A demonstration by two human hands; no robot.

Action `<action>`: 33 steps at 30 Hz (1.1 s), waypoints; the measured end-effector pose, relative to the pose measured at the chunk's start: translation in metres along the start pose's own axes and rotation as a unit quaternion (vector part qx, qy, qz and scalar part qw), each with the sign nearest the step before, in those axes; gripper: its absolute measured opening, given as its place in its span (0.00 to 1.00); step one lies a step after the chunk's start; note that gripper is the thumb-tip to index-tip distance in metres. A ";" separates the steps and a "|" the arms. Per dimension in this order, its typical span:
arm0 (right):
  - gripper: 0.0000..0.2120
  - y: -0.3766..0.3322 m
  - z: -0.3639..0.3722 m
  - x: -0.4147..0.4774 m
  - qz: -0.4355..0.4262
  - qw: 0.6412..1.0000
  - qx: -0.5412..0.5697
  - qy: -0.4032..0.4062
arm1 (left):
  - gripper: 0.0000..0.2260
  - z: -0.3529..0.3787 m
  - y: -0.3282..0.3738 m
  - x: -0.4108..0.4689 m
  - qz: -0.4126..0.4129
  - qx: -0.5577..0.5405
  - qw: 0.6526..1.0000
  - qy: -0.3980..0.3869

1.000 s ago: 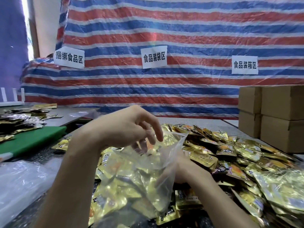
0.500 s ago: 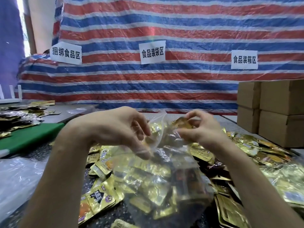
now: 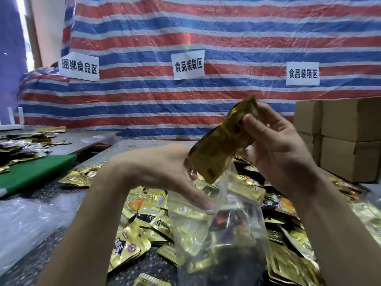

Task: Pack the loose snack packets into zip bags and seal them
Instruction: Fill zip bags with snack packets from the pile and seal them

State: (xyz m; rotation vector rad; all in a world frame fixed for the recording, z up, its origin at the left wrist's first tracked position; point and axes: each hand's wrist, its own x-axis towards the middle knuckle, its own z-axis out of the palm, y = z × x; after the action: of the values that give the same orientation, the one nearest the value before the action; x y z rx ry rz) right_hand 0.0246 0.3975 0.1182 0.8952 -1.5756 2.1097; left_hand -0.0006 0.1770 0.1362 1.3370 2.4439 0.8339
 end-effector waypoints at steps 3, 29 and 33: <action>0.12 0.009 0.004 -0.002 0.034 0.999 -0.029 -0.030 | 0.25 -0.001 -0.003 -0.003 0.027 -0.049 0.998 -0.012; 0.15 -0.018 0.009 -0.010 0.009 0.927 -0.375 -0.023 | 0.10 -0.017 -0.011 -0.014 0.091 -0.041 0.975 0.201; 0.22 -0.021 0.007 -0.010 0.069 0.901 -0.417 -0.100 | 0.13 -0.015 -0.013 -0.007 0.096 -0.082 0.962 0.242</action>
State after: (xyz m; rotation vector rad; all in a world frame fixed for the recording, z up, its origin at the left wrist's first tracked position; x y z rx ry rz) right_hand 0.0468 0.3981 0.1278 0.6937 -2.4015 1.1852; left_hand -0.0124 0.1598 0.1398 1.4611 2.5310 1.5365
